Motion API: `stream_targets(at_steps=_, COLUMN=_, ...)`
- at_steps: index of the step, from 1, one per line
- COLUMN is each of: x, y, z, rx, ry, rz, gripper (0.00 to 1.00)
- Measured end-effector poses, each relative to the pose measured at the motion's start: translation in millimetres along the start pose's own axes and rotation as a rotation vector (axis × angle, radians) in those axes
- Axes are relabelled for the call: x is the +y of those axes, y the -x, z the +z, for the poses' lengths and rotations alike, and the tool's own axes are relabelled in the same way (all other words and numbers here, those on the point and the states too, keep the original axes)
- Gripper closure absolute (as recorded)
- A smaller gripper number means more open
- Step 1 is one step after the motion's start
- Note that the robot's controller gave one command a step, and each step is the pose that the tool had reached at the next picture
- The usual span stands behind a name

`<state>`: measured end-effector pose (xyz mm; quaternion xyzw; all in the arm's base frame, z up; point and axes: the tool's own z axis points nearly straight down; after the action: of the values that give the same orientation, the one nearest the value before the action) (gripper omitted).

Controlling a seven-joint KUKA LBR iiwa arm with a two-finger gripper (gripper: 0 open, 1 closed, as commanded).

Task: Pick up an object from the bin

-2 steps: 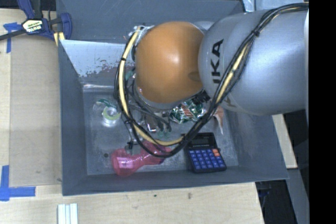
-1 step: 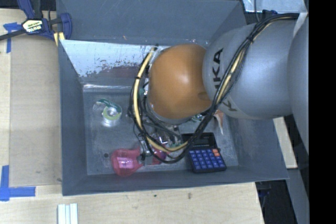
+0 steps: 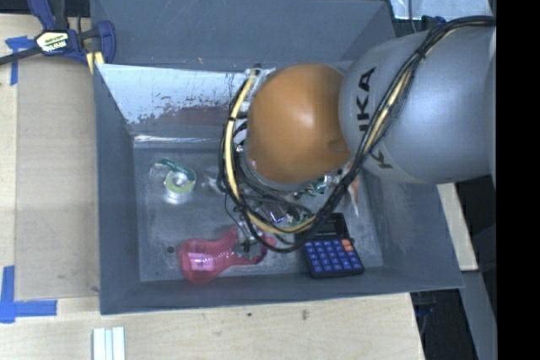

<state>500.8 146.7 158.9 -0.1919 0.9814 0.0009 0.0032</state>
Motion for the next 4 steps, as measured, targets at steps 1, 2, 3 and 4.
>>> stream_targets(at_steps=1, x=-23, y=0.1, z=57, rx=-0.001, ry=0.001, rz=0.097, gripper=0.00)
stream_targets(at_steps=2, x=-21, y=7.3, z=79, rx=-0.015, ry=0.004, rz=-0.053, gripper=1.00)
stream_targets(at_steps=3, x=-21, y=7.3, z=79, rx=-0.015, ry=0.004, rz=-0.053, gripper=1.00)
stream_targets(at_steps=4, x=-21, y=6.9, z=77, rx=-0.016, ry=0.004, rz=-0.053, gripper=1.00)
